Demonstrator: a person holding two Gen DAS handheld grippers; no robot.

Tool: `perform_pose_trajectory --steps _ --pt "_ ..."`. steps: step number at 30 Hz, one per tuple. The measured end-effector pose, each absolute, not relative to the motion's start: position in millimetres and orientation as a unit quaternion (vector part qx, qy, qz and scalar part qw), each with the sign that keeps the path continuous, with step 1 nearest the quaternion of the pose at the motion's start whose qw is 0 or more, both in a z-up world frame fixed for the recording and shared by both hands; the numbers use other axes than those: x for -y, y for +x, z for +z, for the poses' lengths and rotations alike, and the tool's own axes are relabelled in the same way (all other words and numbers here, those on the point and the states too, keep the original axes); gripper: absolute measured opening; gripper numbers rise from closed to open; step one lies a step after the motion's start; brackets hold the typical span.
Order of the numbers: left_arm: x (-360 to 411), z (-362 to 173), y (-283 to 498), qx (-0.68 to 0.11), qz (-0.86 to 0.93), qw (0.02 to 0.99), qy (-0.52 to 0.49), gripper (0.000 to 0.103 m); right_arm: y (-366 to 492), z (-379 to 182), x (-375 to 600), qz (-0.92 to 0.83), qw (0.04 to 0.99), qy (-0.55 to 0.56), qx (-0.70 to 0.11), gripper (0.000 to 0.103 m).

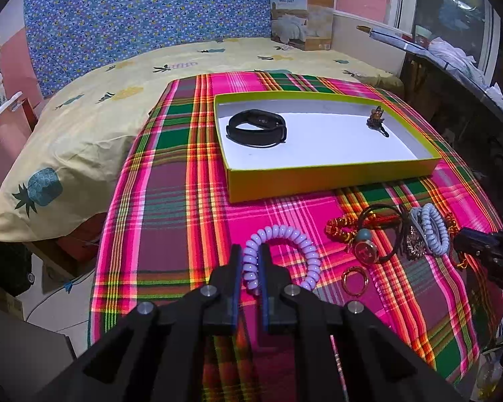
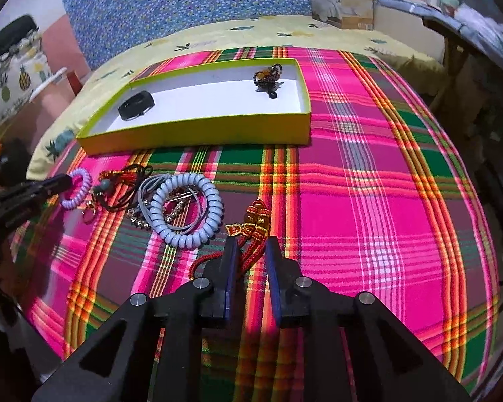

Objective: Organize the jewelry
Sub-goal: 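Grasp the lavender coil hair tie with the left gripper while the right gripper grasps the red tassel charm, then carry the hair tie and tassel into the white box and open both grippers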

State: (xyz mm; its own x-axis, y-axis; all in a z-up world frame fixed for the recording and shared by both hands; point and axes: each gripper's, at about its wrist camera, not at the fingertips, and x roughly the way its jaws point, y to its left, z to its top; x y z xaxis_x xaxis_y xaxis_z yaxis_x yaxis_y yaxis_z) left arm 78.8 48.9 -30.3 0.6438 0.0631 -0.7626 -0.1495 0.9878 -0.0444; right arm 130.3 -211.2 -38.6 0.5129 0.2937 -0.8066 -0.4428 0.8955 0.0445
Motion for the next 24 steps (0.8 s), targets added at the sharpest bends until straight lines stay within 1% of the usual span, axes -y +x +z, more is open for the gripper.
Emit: perform_pose_trajectory --steps 1,2,3,11,24 --pt "-49 -30 78 -0.418 0.059 0.905 -0.052 0.01 130 -39 210 0.215 0.865 -0.087 -0.445 0.009" --pt "-49 -30 78 -0.418 0.058 0.905 -0.052 0.01 130 -39 210 0.215 0.865 -0.089 -0.445 0.005" --pt "-49 -30 78 -0.418 0.058 0.905 -0.052 0.01 130 -39 209 0.218 0.864 -0.091 -0.445 0.004" --pt "-47 -26 75 -0.414 0.054 0.907 -0.051 0.01 126 -36 214 0.227 0.866 -0.084 -0.438 0.003" --pt "-49 -4 66 -0.393 0.043 0.916 -0.065 0.01 122 -8 226 0.228 0.884 -0.068 -0.403 0.002"
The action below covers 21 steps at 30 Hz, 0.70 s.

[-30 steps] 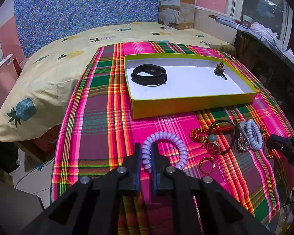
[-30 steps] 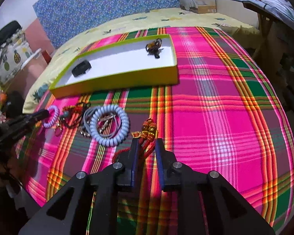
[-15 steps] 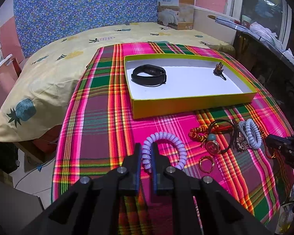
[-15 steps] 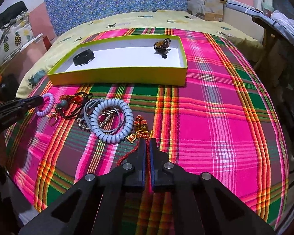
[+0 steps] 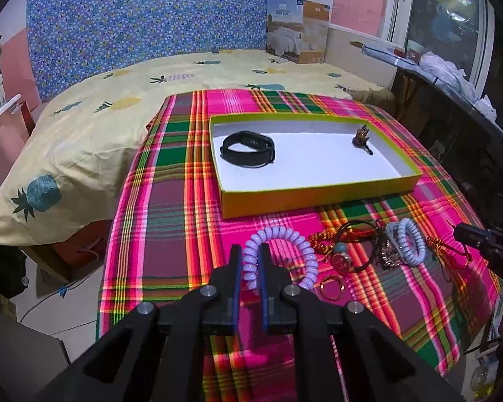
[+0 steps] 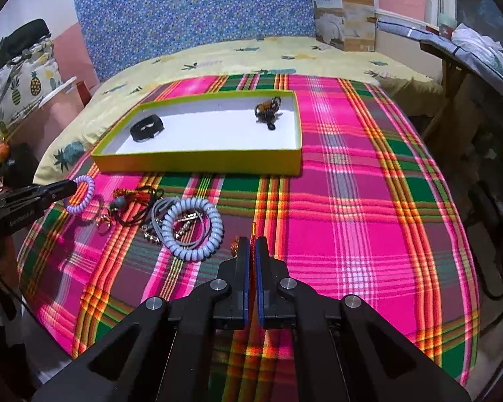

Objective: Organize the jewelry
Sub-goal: 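Carry the hair tie and tassel into the white box and open both grippers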

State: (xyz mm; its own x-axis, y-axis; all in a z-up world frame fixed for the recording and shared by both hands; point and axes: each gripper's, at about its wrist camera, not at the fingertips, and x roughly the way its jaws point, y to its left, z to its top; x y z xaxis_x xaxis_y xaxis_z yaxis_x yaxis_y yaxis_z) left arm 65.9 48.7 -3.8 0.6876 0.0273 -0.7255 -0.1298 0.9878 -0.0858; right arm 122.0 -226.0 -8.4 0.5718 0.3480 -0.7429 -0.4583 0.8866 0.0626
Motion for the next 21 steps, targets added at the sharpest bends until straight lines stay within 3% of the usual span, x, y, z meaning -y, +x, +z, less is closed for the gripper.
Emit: perform_pose_trajectory --steps 21 --pt "-49 42 96 -0.353 0.025 0.934 -0.055 0.01 158 57 200 0.274 0.9 -0.077 -0.331 0.002"
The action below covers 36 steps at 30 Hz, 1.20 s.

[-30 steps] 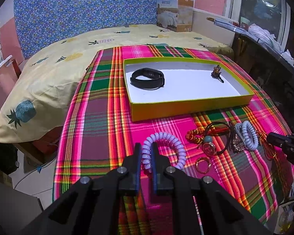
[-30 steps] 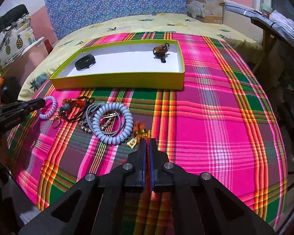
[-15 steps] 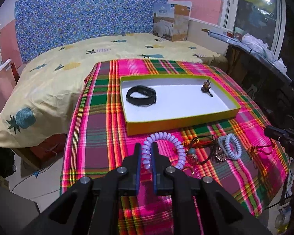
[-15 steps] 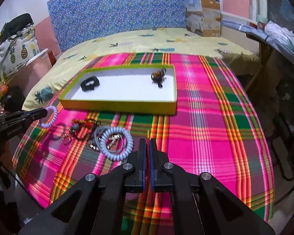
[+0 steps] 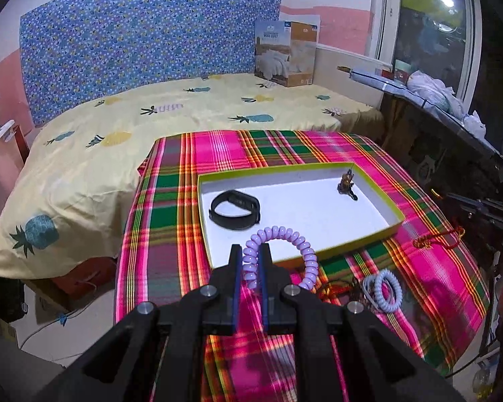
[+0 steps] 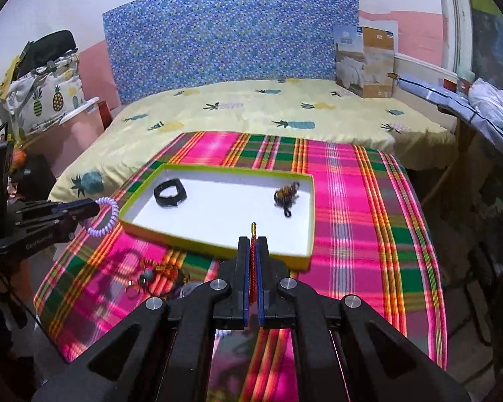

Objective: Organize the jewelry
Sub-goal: 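Carry the hair tie and tassel into the white box and open both grippers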

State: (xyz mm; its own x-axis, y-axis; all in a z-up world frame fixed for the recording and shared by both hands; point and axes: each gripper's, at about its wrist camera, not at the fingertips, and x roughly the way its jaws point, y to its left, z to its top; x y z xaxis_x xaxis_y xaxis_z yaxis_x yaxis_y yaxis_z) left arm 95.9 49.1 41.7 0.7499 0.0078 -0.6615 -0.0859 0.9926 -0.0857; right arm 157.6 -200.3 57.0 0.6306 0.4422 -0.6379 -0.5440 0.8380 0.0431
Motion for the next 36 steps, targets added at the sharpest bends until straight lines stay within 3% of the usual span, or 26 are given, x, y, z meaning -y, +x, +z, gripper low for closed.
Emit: perform_pose_trajectory --steps 11,36 --pt "-59 27 137 -0.373 0.031 0.926 -0.05 0.01 208 55 183 0.278 0.898 -0.07 -0.335 0.002" --pt "-59 -21 170 -0.422 0.036 0.906 -0.032 0.01 259 -15 189 0.26 0.865 -0.057 -0.425 0.003"
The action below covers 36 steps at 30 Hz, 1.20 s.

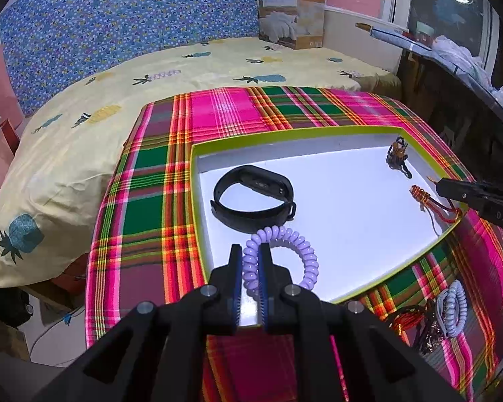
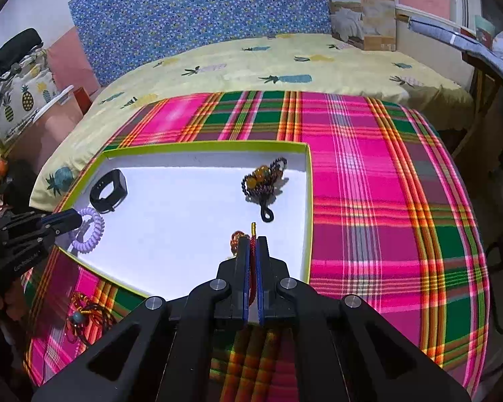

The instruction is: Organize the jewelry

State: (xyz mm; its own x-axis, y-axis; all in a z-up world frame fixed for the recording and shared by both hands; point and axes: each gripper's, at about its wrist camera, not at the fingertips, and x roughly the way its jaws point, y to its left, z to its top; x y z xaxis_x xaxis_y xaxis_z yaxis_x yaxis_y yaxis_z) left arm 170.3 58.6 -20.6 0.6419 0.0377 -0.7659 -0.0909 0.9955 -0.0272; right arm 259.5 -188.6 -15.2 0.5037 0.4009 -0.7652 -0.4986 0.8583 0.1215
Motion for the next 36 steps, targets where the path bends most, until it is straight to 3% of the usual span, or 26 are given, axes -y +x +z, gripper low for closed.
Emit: perform_pose_trajectory --steps 7,13,36 --pt "-58 -20 170 -0.42 0.034 0.907 -0.032 0.011 261 -24 190 0.255 0.858 -0.053 -0.442 0.005" --pt "-57 -19 167 -0.417 0.033 0.908 -0.036 0.011 254 -20 188 0.262 0.859 -0.058 -0.435 0.031" --pt "-39 19 68 -0.368 0.029 0.929 -0.038 0.011 139 17 219 0.262 0.884 -0.032 -0.385 0.032"
